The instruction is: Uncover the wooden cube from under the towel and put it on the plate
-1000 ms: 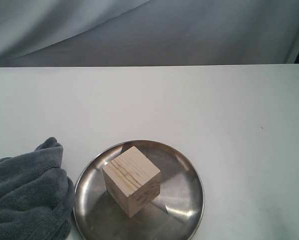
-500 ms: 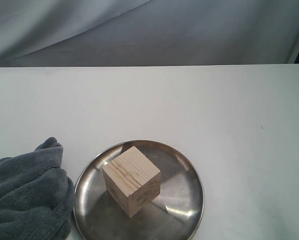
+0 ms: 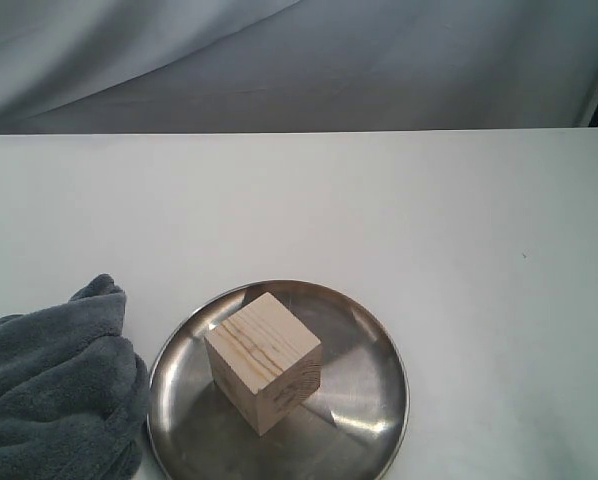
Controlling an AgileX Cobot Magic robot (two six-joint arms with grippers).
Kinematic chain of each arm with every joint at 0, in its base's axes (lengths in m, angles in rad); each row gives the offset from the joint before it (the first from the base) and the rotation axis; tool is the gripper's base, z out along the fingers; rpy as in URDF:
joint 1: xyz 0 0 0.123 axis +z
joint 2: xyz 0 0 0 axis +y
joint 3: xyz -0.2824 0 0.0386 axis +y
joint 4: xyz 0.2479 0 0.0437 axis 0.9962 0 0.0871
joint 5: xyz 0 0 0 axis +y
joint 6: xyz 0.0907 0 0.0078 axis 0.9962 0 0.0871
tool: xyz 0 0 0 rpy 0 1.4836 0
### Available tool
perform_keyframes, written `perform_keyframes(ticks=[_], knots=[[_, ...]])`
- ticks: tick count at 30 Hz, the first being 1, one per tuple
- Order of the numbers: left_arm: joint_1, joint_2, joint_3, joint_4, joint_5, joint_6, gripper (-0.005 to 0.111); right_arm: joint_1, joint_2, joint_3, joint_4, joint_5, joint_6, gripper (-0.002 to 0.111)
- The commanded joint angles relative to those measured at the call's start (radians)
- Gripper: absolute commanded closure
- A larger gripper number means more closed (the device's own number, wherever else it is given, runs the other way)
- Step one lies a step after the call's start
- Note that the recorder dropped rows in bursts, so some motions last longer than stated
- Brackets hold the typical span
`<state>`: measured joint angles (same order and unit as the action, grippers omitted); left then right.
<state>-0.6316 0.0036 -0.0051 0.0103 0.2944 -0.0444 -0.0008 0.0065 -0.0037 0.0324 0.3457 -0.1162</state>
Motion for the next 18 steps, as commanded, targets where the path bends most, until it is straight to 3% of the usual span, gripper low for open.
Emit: perform_keyframes(ticks=[1,12,18], knots=[[0.044,-0.004,0.005,0.006,-0.002,0.002,0.107,-0.008,-0.006,0.004,0.005,-0.002,-0.004,0.108],[0.280,-0.004,0.005,0.006,-0.002,0.000,0.107,-0.008,-0.006,0.004,0.005,-0.002,-0.004,0.108],[0.375,-0.004,0.005,0.006,-0.006,0.000,0.107,-0.008,-0.006,0.004,0.005,-0.002,-0.004,0.108]])
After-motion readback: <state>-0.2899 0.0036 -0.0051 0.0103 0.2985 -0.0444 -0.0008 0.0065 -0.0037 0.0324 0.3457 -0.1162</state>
